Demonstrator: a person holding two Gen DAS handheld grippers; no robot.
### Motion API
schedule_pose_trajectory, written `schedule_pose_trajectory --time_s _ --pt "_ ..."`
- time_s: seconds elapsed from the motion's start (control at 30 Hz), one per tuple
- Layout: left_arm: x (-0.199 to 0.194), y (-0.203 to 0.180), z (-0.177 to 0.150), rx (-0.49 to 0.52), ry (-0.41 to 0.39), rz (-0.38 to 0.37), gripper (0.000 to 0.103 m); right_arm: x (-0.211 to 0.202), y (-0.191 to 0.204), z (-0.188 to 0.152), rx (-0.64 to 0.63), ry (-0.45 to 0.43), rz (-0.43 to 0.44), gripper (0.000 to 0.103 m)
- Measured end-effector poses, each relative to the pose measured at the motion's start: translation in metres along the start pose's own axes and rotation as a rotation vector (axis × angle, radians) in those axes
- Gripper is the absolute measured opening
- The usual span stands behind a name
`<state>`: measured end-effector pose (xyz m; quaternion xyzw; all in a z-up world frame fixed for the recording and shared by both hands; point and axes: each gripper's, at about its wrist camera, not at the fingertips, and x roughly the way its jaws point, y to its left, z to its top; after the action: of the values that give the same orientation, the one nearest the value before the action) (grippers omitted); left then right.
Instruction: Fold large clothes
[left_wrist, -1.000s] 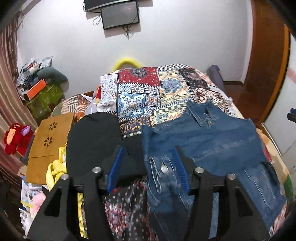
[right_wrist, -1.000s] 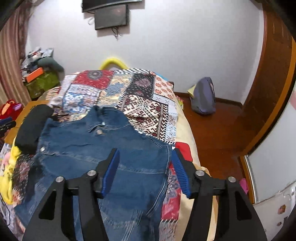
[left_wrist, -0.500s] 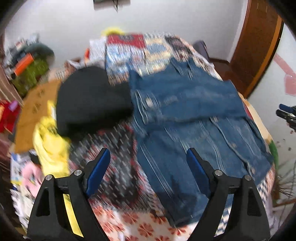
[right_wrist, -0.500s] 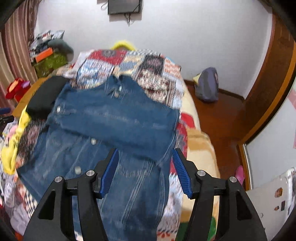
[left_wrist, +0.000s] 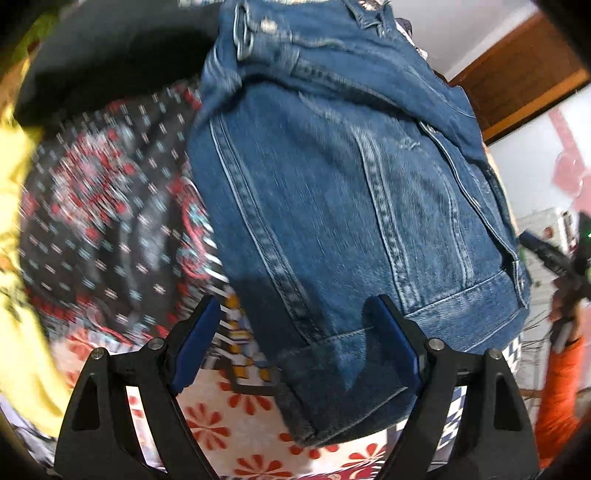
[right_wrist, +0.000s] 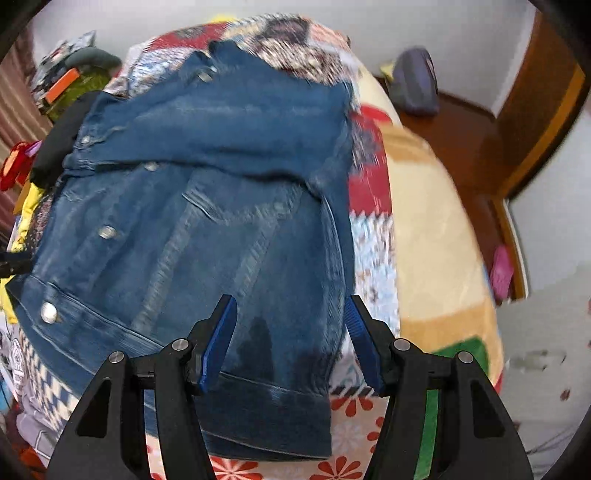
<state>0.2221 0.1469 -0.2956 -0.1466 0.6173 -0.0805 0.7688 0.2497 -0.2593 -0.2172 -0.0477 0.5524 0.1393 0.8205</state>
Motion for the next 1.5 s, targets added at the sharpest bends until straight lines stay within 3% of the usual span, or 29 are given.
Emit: schedule_pose_trajectory --time_s 0.17,0.27,0.33,0.4,0.43,0.47,0.53,0.83,1.0,1.13,1.27,1.4,1.5 --pt "0.012 0.007 -0.004 -0.077 0.009 -0.087 0.084 0.021 -0.025 -0.016 0.132 0.048 0.116 0.057" --pt "0.011 0.001 -0.007 -0.056 -0.022 -0.104 0.072 0.018 -0.026 -0.018 0.135 0.022 0.159 0.059" --pt "0.007 -0.003 -0.01 -0.027 -0.049 -0.102 0.05 0.015 -0.022 -0.019 0.121 0.006 0.18 0.055" --pt "0.0 -0.01 -0.011 0.009 -0.08 -0.088 0.032 0.015 -0.017 -0.019 0.105 -0.006 0.182 0.038" --pt "-0.003 -0.012 -0.007 0.02 -0.092 -0.072 0.026 0.015 -0.015 -0.019 0.104 -0.008 0.181 0.03" --pt "-0.009 -0.013 -0.003 0.026 -0.101 -0.068 0.024 0.015 -0.015 -0.018 0.106 -0.007 0.181 0.016" --pt "-0.019 -0.018 0.001 0.038 -0.129 -0.066 0.02 0.014 -0.017 -0.013 0.118 -0.014 0.202 0.012" --pt "-0.092 -0.054 0.044 0.103 -0.356 -0.09 0.016 -0.05 0.0 0.042 -0.026 -0.228 0.176 0.009" --pt "-0.124 -0.058 0.105 0.095 -0.471 -0.087 0.014 -0.065 0.004 0.099 -0.056 -0.298 0.178 0.009" --pt "-0.131 -0.042 0.164 0.02 -0.533 -0.051 0.014 -0.056 0.001 0.156 -0.036 -0.336 0.149 0.01" --pt "-0.101 -0.016 0.214 -0.063 -0.516 0.016 0.014 -0.024 -0.009 0.206 0.021 -0.327 0.124 0.01" --pt "-0.047 0.009 0.246 -0.123 -0.431 0.075 0.014 0.03 -0.013 0.24 0.056 -0.235 0.126 0.01" --pt "-0.007 0.024 0.257 -0.127 -0.361 0.127 0.015 0.072 -0.012 0.246 0.055 -0.154 0.087 0.01"
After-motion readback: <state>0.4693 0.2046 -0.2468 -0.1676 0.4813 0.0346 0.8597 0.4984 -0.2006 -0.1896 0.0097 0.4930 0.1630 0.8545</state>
